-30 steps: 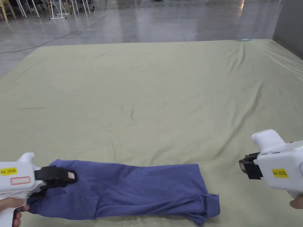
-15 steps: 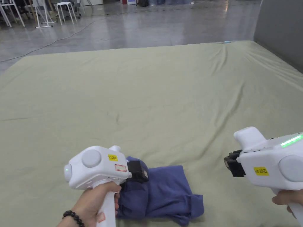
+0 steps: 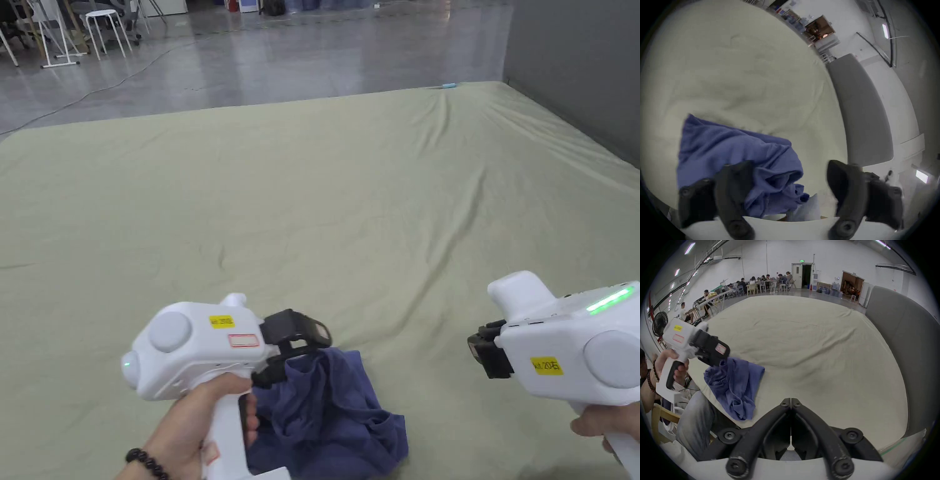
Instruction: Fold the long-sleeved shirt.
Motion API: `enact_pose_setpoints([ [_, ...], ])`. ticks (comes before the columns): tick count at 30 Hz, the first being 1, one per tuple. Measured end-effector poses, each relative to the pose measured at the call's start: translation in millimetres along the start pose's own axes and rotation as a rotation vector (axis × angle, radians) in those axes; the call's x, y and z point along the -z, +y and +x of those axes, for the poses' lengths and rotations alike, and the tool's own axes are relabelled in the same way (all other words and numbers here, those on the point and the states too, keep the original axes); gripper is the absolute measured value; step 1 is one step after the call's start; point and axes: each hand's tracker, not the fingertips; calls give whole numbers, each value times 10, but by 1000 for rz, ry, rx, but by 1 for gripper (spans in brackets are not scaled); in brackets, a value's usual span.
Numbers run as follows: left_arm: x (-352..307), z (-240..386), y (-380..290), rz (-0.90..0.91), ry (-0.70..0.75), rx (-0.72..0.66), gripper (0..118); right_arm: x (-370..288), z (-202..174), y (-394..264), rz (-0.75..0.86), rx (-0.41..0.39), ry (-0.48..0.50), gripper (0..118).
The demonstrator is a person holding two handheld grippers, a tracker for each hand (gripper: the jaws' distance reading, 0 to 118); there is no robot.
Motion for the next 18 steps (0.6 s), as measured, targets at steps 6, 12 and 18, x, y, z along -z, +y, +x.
enact_pose_setpoints([
  [6, -1245, -737, 800, 117, 234, 225, 0, 14, -21, 11, 6, 1, 3, 0],
  [12, -1200, -1043, 810, 135, 309, 284, 0, 39, -115, 6, -3, -21, 18, 0],
  [18, -506, -748, 703, 97, 234, 358, 0, 27, -110, -12, -7, -25, 19, 0],
])
